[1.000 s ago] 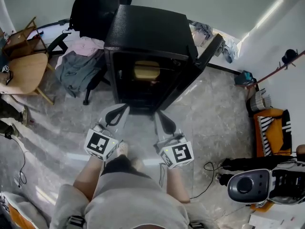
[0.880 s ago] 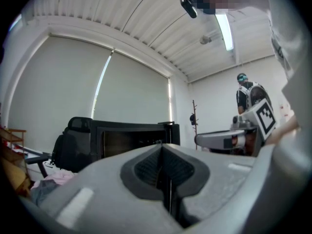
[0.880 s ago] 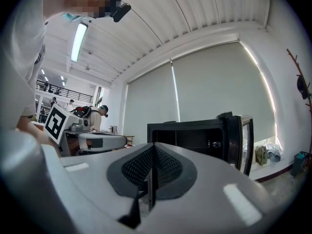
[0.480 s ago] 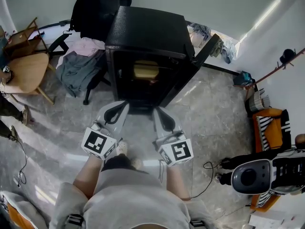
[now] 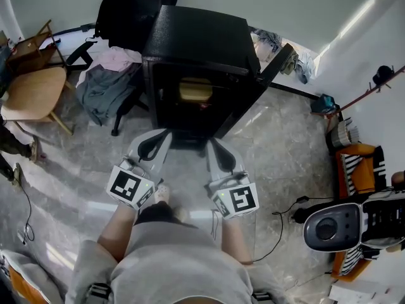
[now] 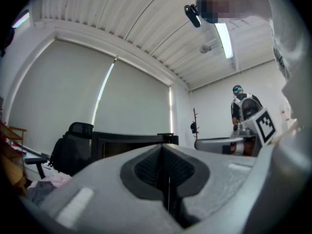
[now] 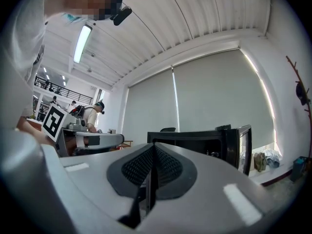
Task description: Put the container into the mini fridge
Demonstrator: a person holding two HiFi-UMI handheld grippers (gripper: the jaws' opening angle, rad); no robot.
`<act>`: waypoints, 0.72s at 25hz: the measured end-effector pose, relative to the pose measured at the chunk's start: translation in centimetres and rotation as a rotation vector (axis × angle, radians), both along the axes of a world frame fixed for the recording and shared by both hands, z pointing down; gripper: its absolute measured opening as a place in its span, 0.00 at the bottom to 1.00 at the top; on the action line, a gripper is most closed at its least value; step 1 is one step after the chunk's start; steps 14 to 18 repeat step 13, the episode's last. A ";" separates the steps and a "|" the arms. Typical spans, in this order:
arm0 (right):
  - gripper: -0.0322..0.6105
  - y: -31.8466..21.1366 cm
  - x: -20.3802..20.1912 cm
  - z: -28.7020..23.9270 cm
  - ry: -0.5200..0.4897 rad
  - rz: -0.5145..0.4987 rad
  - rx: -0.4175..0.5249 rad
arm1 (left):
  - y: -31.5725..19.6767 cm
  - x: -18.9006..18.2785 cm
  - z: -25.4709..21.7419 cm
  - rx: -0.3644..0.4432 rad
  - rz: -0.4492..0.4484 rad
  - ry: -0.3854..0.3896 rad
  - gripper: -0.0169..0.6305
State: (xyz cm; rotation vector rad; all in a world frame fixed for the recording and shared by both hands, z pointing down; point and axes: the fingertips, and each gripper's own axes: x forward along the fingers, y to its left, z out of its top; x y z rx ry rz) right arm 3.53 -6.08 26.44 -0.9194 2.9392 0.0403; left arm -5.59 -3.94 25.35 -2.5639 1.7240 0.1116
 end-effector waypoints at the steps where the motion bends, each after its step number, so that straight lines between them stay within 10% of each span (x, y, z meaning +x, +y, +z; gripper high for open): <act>1: 0.05 0.0 0.0 0.0 -0.001 0.000 0.000 | 0.0 -0.1 0.0 0.001 -0.003 0.005 0.03; 18: 0.05 -0.2 -0.2 0.0 -0.008 -0.008 0.013 | -0.2 -0.6 0.2 0.005 -0.031 0.010 0.03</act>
